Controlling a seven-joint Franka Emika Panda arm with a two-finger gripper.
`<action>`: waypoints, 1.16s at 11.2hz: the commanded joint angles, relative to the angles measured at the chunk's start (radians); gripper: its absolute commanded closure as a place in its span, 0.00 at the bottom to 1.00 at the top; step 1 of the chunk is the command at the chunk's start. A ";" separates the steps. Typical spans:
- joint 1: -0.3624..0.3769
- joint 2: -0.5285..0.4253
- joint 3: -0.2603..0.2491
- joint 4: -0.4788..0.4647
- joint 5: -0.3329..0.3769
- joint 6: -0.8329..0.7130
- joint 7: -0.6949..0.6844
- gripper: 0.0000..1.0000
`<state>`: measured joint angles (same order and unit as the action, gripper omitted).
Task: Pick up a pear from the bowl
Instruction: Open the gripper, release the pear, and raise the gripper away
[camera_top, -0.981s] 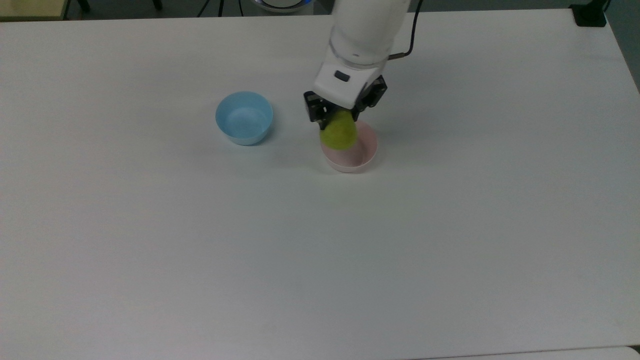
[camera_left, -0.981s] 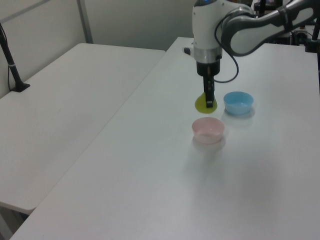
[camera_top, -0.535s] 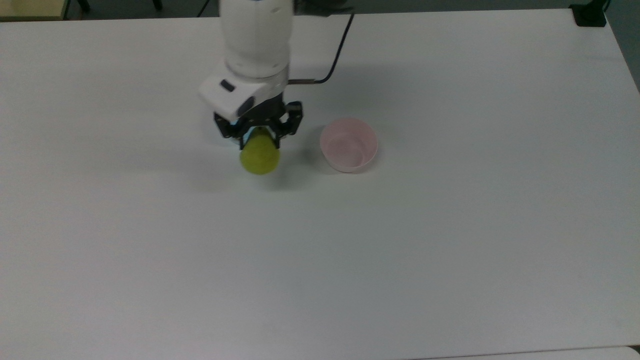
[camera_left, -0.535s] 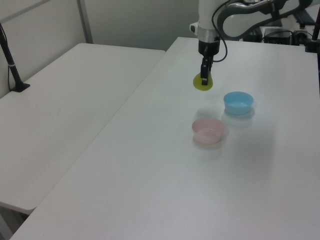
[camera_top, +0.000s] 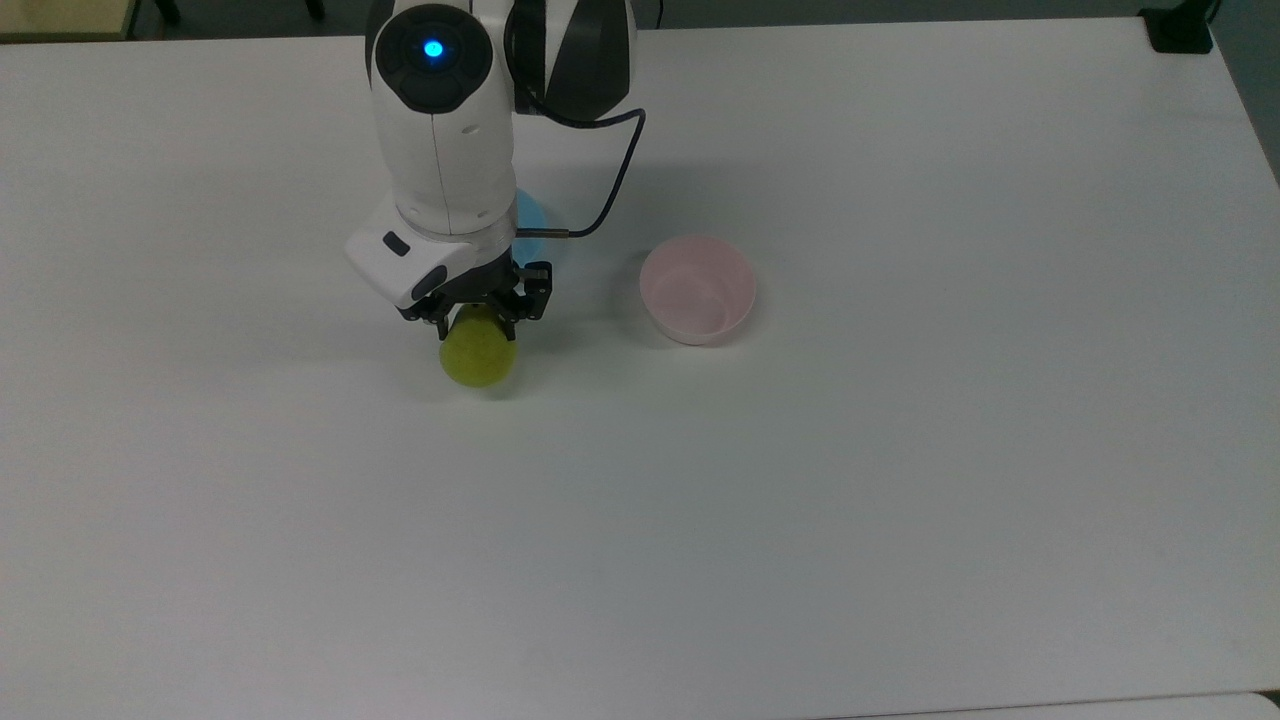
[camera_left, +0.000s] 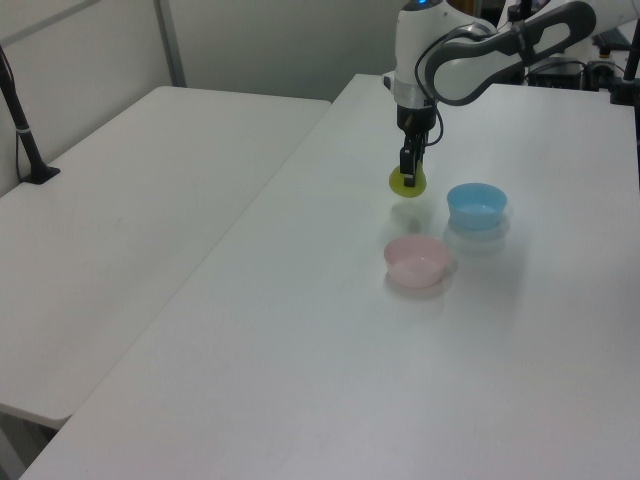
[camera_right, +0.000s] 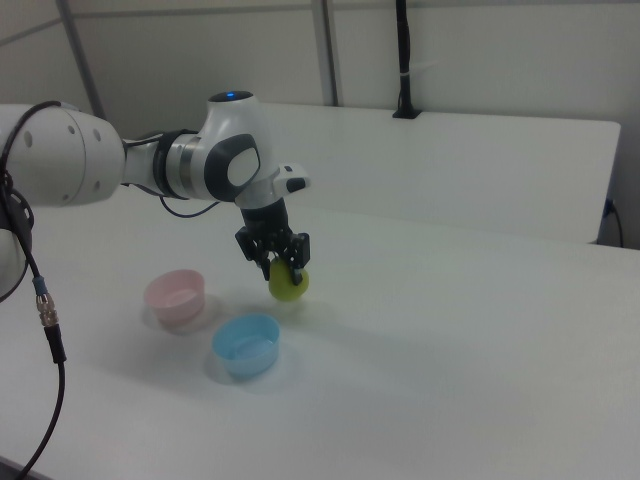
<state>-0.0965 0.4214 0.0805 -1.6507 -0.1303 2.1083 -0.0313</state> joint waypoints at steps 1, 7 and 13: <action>-0.002 -0.012 -0.002 -0.037 -0.018 0.004 0.017 0.19; 0.007 -0.185 -0.001 -0.027 -0.003 -0.135 0.028 0.00; 0.034 -0.371 -0.001 -0.027 0.078 -0.353 0.131 0.00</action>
<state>-0.0664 0.0986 0.0911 -1.6439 -0.0864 1.8017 0.0987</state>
